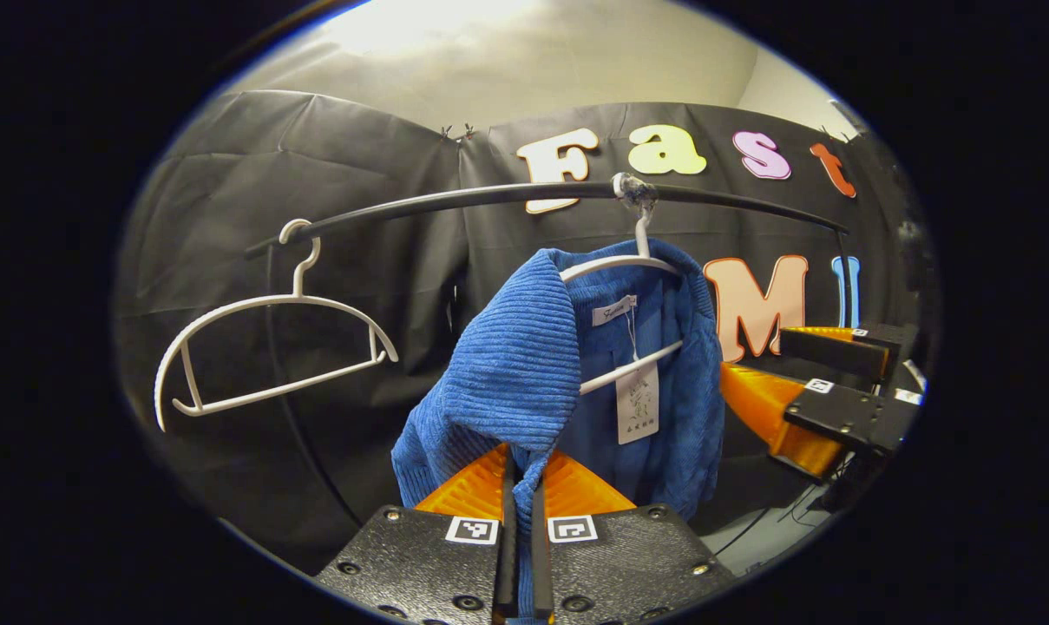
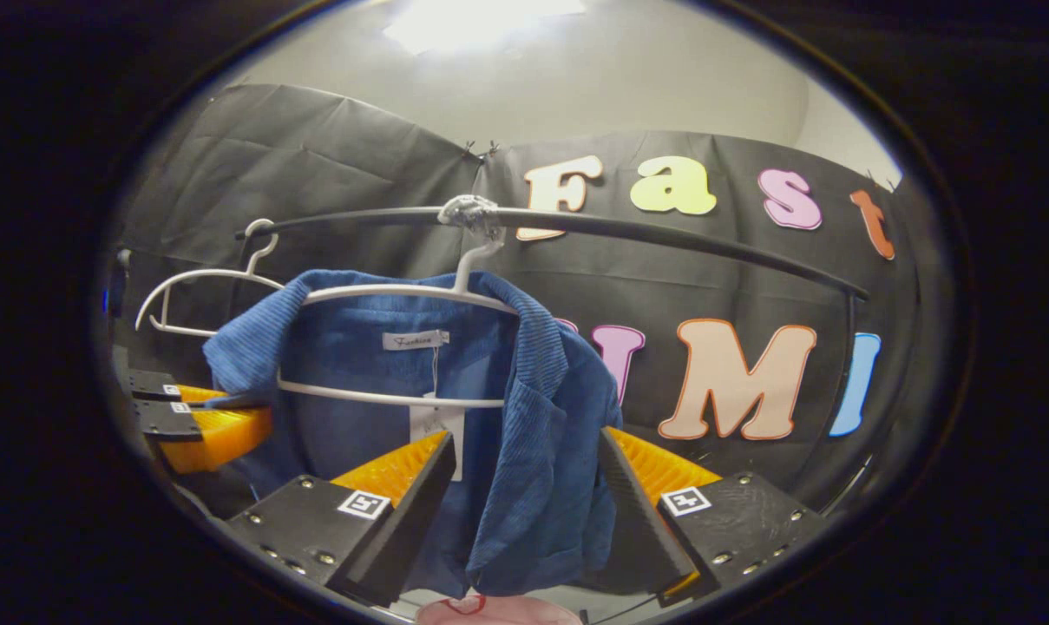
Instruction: Grasp the clothes on the hanger with both hands and then place them into the laundry hamper below.
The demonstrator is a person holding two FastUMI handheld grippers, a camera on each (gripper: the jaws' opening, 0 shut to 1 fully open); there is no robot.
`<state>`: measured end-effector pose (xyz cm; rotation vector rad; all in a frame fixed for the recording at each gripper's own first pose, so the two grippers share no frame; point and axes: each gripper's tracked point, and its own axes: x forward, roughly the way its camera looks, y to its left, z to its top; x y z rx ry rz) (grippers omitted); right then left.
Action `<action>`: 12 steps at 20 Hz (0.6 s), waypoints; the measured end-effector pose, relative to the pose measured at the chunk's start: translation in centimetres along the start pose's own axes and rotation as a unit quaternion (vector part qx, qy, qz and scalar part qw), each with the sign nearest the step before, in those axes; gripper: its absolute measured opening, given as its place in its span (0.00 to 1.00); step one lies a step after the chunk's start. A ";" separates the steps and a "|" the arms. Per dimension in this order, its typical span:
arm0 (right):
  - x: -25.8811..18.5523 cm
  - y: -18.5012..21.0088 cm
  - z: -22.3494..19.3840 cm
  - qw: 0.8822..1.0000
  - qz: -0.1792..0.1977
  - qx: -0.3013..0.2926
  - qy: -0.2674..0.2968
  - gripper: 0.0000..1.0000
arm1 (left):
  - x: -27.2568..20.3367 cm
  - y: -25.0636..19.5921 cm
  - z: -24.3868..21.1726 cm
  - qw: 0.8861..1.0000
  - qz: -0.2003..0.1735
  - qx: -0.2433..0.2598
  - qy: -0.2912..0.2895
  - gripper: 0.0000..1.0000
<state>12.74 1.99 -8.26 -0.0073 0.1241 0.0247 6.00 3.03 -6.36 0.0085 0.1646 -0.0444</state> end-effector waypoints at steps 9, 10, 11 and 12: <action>6.2 0.3 -4.5 0.999 -0.005 0.008 0.040 0.91 | 0.1 0.2 -0.1 1.000 -0.012 0.009 0.004 0.05; 6.5 0.4 -4.8 0.999 -0.004 0.011 0.046 0.87 | 0.1 0.2 0.0 1.000 -0.013 0.011 0.004 0.07; 6.7 0.4 -5.3 0.999 -0.004 0.013 0.052 0.87 | 0.1 0.3 -0.1 1.000 -0.013 0.012 0.005 0.05; 7.0 0.4 -5.7 0.998 -0.004 0.016 0.059 0.87 | 0.2 0.3 -0.1 1.000 -0.013 0.012 0.004 0.07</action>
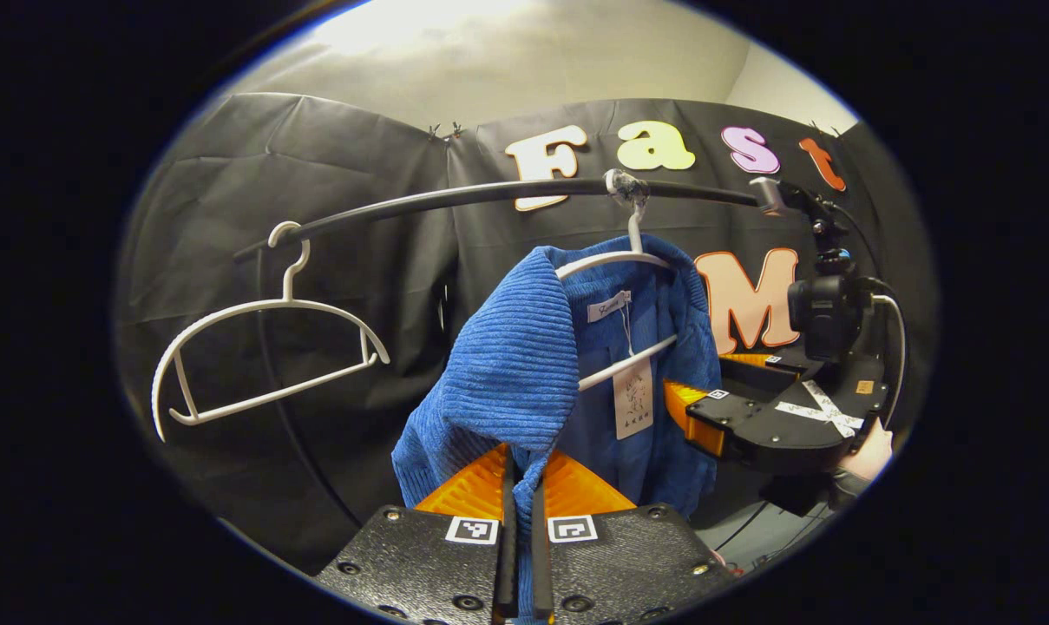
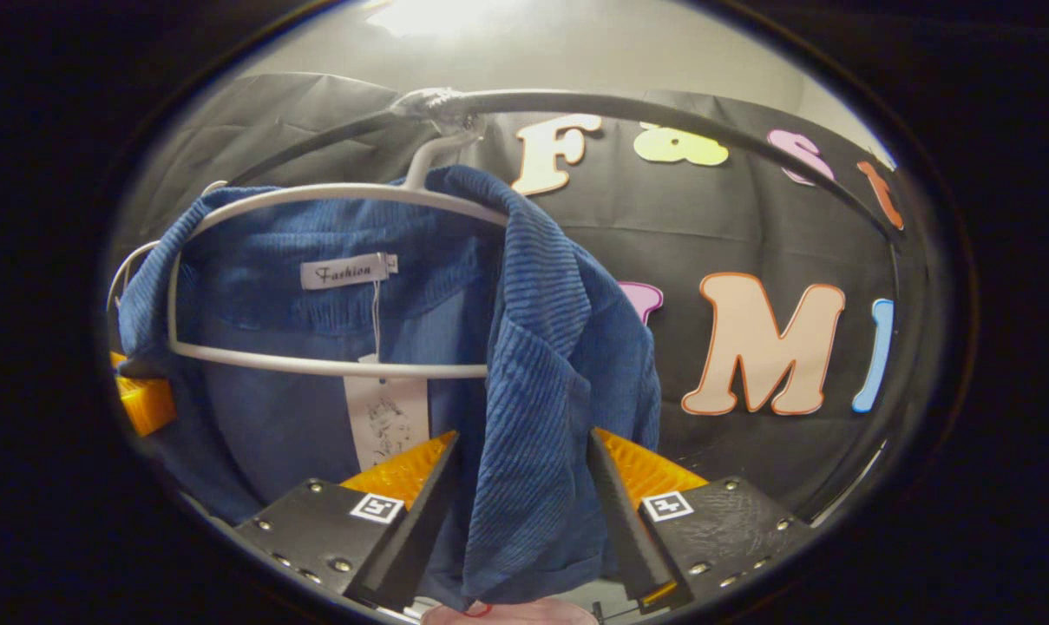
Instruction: Grasp the clothes on the hanger with both hands and then place them into the laundry hamper below.
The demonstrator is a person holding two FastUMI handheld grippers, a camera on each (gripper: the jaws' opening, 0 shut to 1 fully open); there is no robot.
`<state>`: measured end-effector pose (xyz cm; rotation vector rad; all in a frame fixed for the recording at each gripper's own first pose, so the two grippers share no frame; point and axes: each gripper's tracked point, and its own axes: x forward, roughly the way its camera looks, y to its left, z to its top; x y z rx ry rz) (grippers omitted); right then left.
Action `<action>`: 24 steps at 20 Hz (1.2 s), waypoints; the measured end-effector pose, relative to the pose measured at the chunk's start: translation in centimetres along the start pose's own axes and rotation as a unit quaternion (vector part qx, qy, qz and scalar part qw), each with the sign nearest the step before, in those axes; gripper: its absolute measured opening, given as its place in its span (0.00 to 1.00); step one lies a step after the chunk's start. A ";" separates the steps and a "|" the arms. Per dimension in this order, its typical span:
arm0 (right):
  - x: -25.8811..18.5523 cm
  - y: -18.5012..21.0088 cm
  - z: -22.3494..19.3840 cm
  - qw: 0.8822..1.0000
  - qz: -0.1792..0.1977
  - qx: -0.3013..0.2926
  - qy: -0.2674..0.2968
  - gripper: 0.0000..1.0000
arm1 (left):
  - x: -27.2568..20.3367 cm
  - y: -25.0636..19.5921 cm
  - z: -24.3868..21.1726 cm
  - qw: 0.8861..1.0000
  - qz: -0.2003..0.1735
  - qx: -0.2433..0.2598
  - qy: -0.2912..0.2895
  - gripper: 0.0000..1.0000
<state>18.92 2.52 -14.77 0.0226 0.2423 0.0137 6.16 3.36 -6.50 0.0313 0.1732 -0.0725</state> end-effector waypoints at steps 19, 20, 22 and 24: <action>-0.8 -6.2 3.3 0.996 -0.082 0.021 -0.001 0.05 | -2.1 1.0 1.9 0.998 -0.048 -0.046 -0.006 0.05; -0.8 -6.6 4.0 0.996 -0.085 0.018 -0.007 0.05 | -2.5 1.0 2.2 0.997 -0.055 -0.055 -0.004 0.05; -0.8 -7.3 5.2 0.996 -0.091 0.011 -0.020 0.05 | -3.2 1.4 3.0 0.995 -0.064 -0.075 -0.003 0.08; -0.7 -7.9 6.1 0.995 -0.094 0.006 -0.029 0.05 | -3.8 1.7 3.9 0.993 -0.070 -0.096 -0.004 0.07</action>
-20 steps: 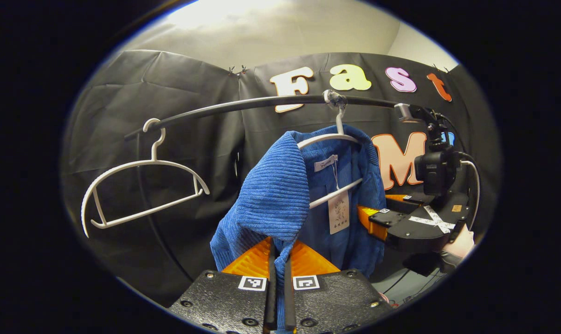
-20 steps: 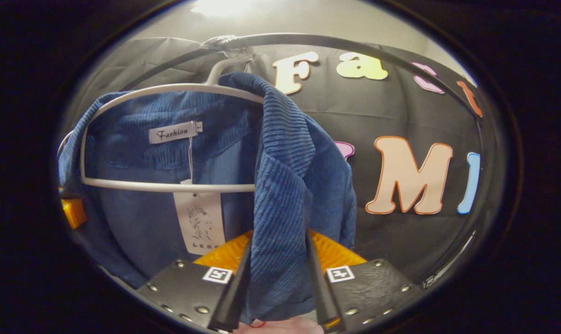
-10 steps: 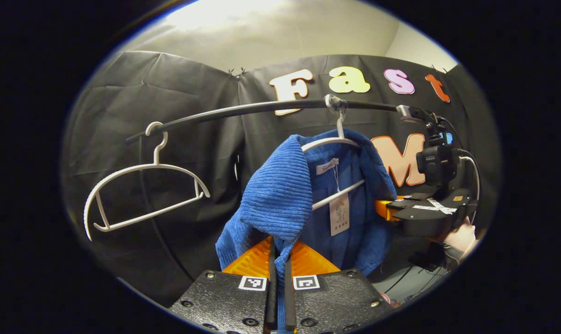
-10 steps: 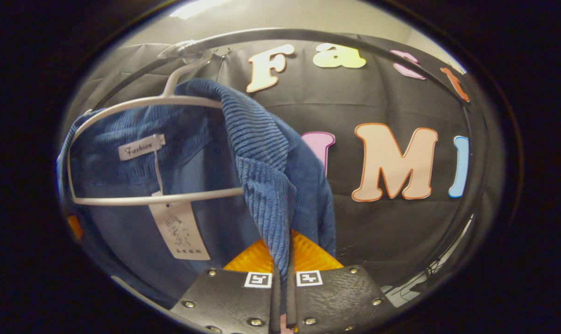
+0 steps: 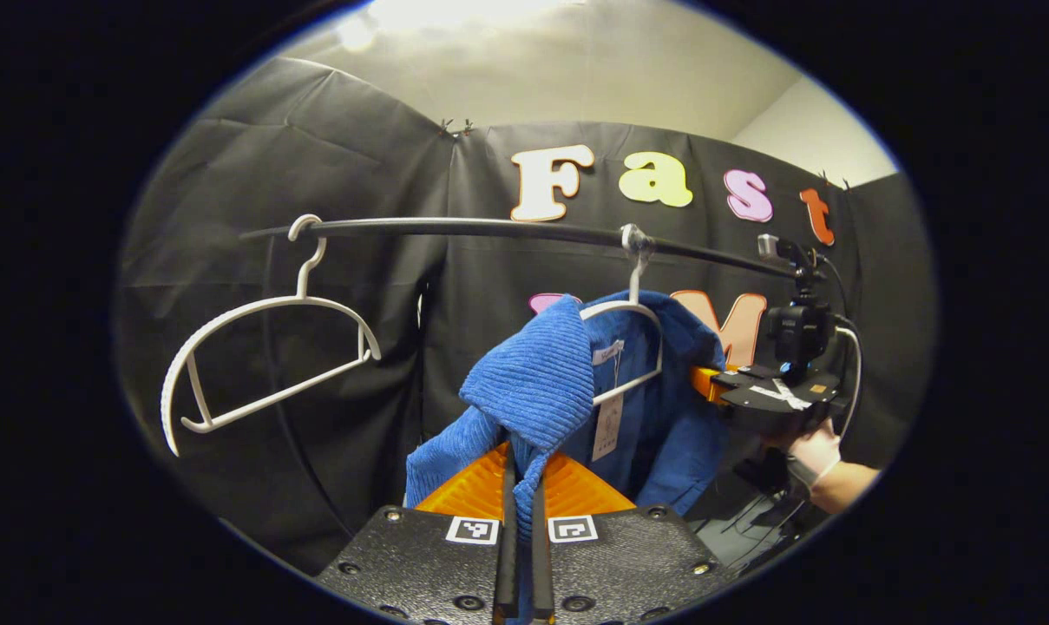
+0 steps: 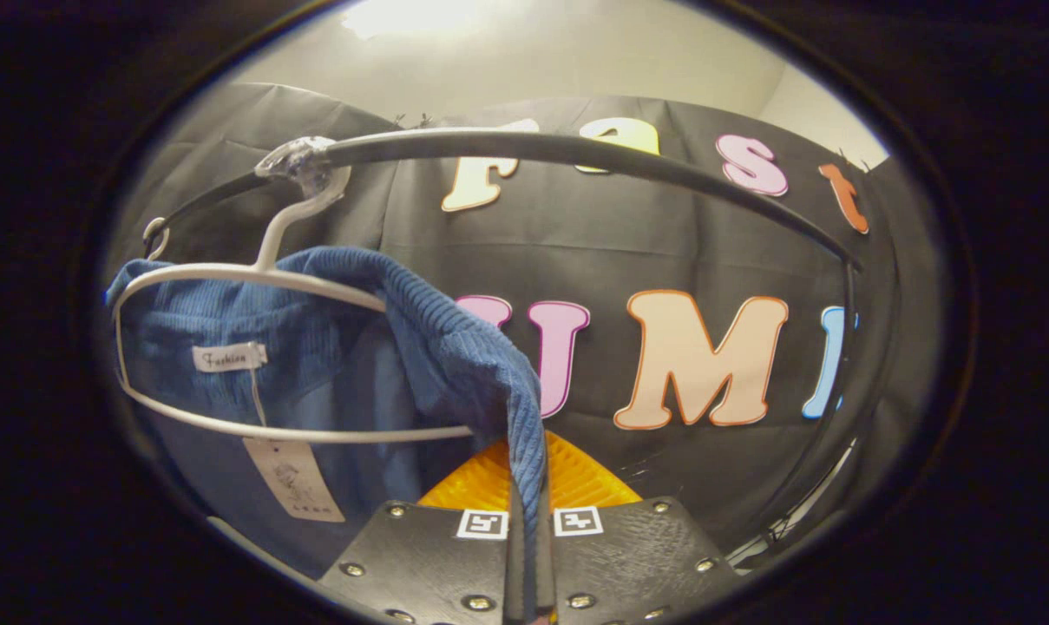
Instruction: Grasp the clothes on the hanger with both hands and then place them into the laundry hamper below.
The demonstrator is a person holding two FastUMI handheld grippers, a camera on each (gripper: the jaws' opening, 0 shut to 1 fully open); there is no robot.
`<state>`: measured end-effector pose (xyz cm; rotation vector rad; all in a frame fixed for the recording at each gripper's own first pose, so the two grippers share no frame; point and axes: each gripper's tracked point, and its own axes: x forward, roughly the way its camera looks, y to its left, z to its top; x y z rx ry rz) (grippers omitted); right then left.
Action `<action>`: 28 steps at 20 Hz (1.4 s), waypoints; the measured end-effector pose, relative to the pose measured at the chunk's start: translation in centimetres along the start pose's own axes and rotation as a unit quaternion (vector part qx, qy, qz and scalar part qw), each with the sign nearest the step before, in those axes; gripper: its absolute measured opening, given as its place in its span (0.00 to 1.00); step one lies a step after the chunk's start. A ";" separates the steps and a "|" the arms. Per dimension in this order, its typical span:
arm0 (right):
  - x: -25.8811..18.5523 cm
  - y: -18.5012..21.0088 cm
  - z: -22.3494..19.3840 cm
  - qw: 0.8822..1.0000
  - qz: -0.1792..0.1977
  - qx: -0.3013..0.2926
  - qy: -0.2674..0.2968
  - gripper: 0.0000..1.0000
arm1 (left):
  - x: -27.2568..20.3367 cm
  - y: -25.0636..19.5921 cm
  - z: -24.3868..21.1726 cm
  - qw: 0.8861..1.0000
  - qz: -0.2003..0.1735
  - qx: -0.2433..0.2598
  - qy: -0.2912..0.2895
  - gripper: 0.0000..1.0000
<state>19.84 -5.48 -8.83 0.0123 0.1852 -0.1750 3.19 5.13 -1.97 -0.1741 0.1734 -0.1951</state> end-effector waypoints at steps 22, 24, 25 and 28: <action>1.7 -3.0 6.7 0.996 -0.032 -0.028 -0.078 0.05 | -3.5 1.1 3.8 0.999 -0.029 -0.037 0.002 0.07; 1.8 -3.0 6.3 0.996 -0.030 -0.030 -0.074 0.05 | -3.6 1.2 4.2 0.998 -0.037 -0.047 0.004 0.07; 1.7 -2.9 6.2 0.996 -0.030 -0.031 -0.073 0.05 | -3.8 1.3 4.5 0.998 -0.045 -0.053 0.006 0.07; 1.7 -2.8 6.1 0.996 -0.028 -0.030 -0.073 0.05 | -4.1 2.0 5.2 0.996 -0.057 -0.063 0.011 0.07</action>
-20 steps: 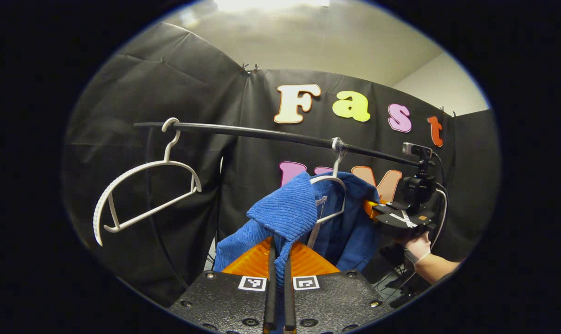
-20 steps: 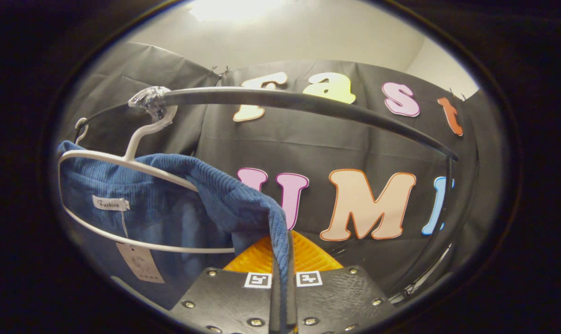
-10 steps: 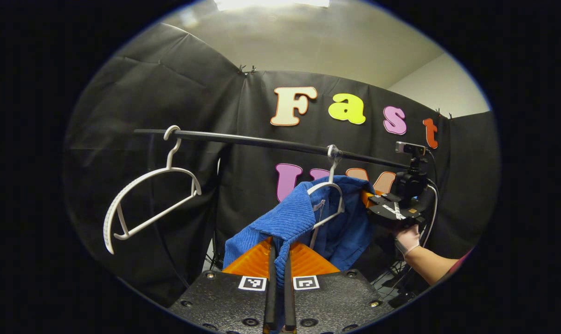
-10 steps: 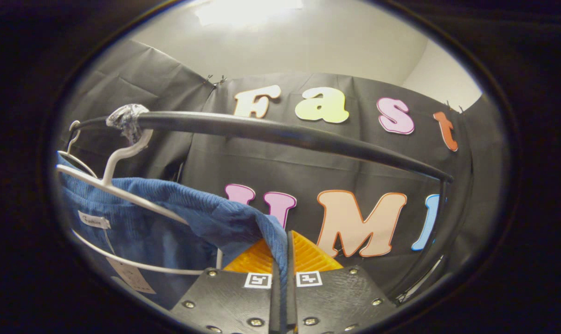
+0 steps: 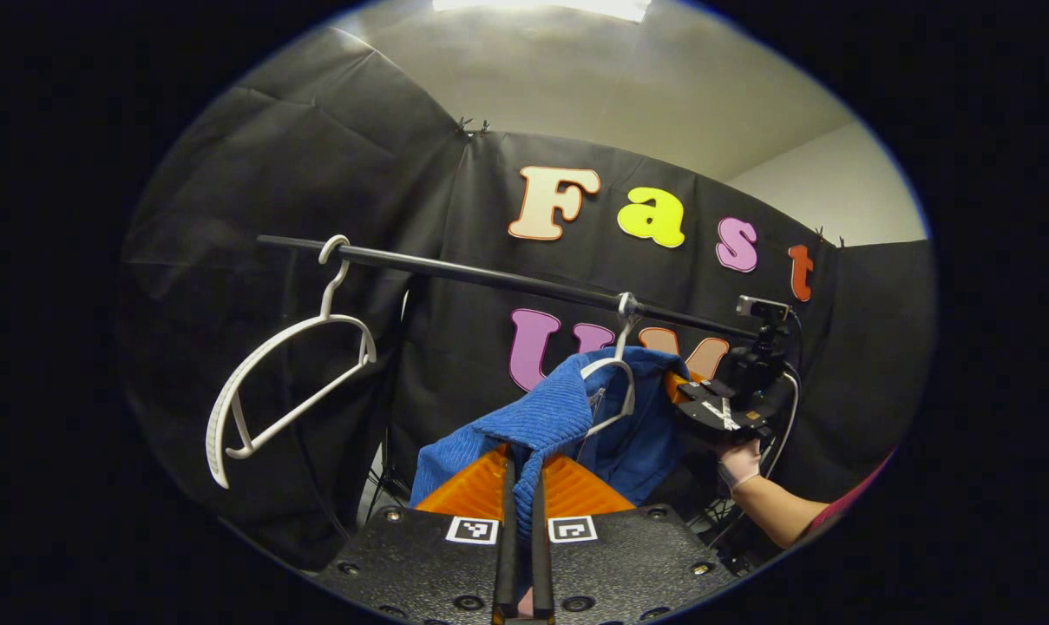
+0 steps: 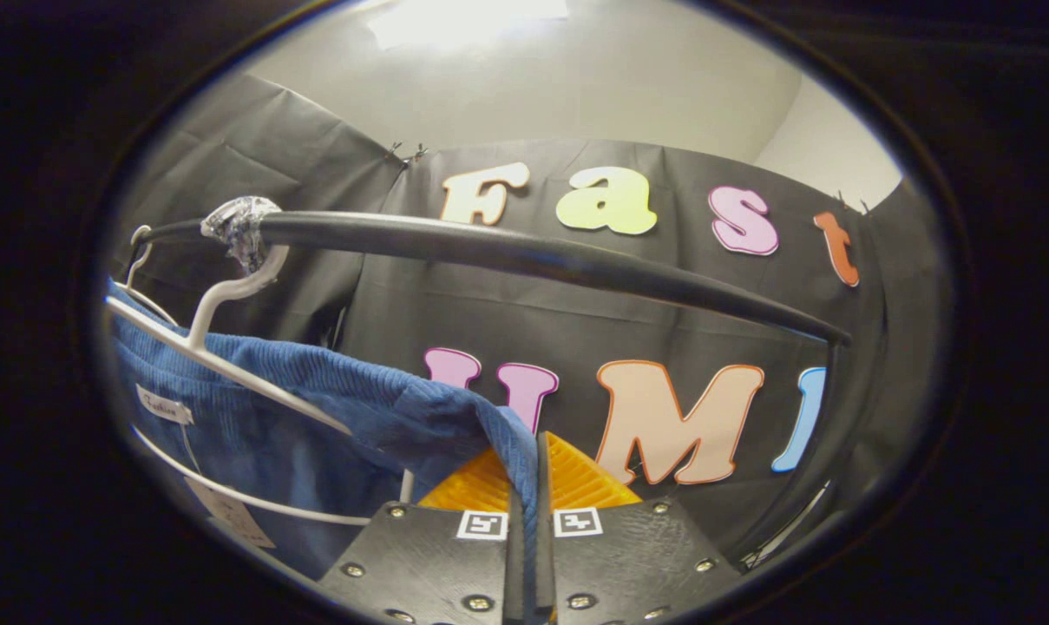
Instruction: Grasp the clothes on the hanger with both hands and then place them into the laundry hamper below.
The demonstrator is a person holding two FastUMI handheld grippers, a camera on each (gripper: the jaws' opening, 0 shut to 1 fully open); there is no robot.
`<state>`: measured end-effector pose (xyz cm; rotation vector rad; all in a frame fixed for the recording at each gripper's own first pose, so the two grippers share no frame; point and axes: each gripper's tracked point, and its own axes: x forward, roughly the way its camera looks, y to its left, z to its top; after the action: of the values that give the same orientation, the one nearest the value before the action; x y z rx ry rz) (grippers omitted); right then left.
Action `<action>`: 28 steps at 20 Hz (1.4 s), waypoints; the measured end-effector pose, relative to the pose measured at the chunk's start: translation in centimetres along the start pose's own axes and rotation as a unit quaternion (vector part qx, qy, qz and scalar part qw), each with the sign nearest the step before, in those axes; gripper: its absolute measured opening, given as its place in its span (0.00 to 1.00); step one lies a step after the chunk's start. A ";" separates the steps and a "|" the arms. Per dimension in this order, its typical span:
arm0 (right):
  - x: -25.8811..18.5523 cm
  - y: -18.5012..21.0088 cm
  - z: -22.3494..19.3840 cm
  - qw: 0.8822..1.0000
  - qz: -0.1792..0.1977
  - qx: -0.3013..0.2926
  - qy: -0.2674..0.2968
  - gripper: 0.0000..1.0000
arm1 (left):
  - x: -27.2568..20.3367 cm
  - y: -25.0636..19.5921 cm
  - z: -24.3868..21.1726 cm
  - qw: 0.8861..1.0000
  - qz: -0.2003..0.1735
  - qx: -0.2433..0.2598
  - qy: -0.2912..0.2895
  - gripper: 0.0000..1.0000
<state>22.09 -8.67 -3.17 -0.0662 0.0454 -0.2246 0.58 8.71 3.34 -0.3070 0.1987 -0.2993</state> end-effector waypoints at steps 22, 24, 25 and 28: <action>1.7 0.3 -0.1 1.000 -0.001 -0.016 -0.008 0.05 | 4.1 7.7 -0.6 0.998 0.068 0.013 -0.003 0.07; 2.1 -0.4 -0.6 1.000 -0.009 -0.023 -0.006 0.05 | 5.0 7.3 -0.9 0.998 0.059 0.010 -0.003 0.07; 2.3 -0.8 -1.1 1.000 -0.013 -0.024 -0.003 0.05 | 5.7 7.1 -1.1 0.999 0.054 0.007 -0.004 0.07; 2.7 -1.6 -2.9 1.000 -0.017 -0.020 0.013 0.05 | 7.5 7.1 -1.7 0.999 0.043 0.000 0.000 0.05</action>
<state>24.24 -11.00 -6.06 -0.1034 0.0741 -0.2585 9.00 12.34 -1.69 -0.2981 0.2109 -0.2146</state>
